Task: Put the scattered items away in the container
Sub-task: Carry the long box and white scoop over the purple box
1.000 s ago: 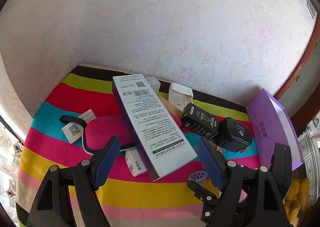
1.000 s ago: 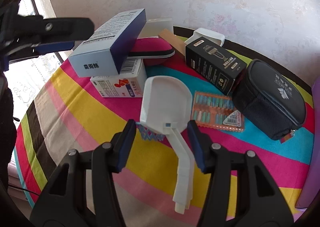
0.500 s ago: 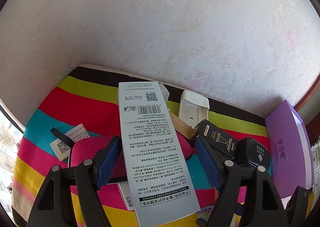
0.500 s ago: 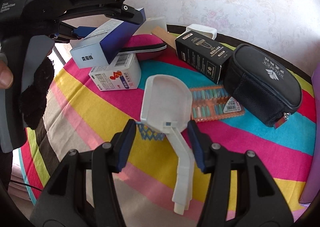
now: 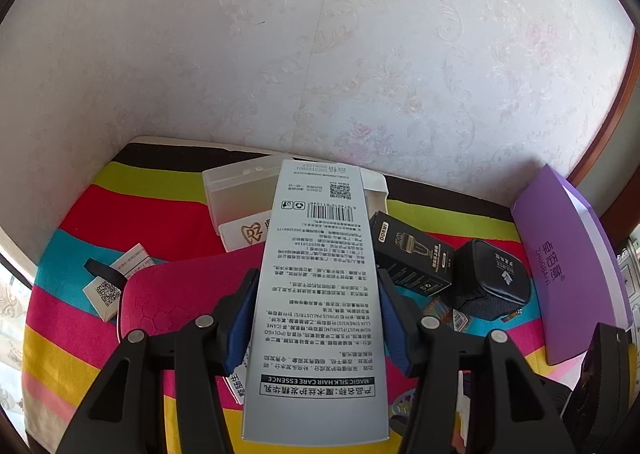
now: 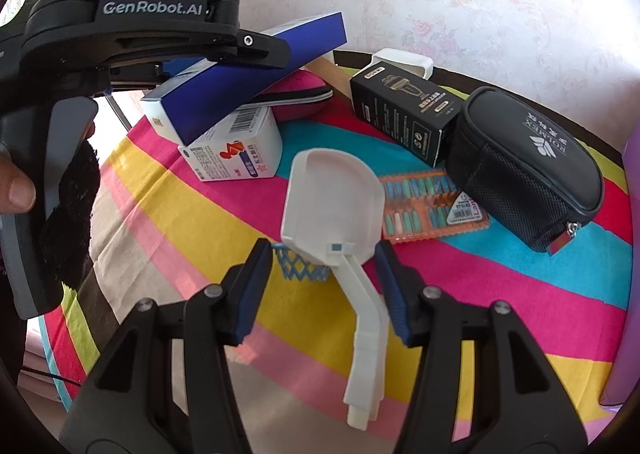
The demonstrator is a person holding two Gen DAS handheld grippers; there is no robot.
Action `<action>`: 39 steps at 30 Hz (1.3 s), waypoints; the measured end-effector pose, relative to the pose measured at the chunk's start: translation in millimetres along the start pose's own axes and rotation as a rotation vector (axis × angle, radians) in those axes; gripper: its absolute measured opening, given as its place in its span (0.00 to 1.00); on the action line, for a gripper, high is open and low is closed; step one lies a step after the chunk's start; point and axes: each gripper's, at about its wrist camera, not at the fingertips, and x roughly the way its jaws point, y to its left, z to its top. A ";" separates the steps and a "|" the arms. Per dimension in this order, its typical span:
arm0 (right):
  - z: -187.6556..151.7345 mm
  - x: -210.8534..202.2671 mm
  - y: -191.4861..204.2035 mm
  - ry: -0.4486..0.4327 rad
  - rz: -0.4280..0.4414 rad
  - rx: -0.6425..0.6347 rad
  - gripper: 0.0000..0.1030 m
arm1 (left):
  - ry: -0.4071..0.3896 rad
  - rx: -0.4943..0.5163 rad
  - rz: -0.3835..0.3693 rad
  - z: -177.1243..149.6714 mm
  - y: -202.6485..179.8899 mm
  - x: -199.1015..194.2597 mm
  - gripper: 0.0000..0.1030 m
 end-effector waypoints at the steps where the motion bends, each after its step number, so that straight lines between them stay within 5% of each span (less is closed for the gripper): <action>1: -0.1 -0.1 -0.2 0.000 -0.002 -0.001 0.54 | 0.000 0.005 -0.002 -1.2 -1.4 -2.2 0.54; 39: -46.8 -39.9 22.8 0.009 -0.059 -0.020 0.54 | 0.015 0.088 -0.064 -106.2 -14.2 -60.7 0.53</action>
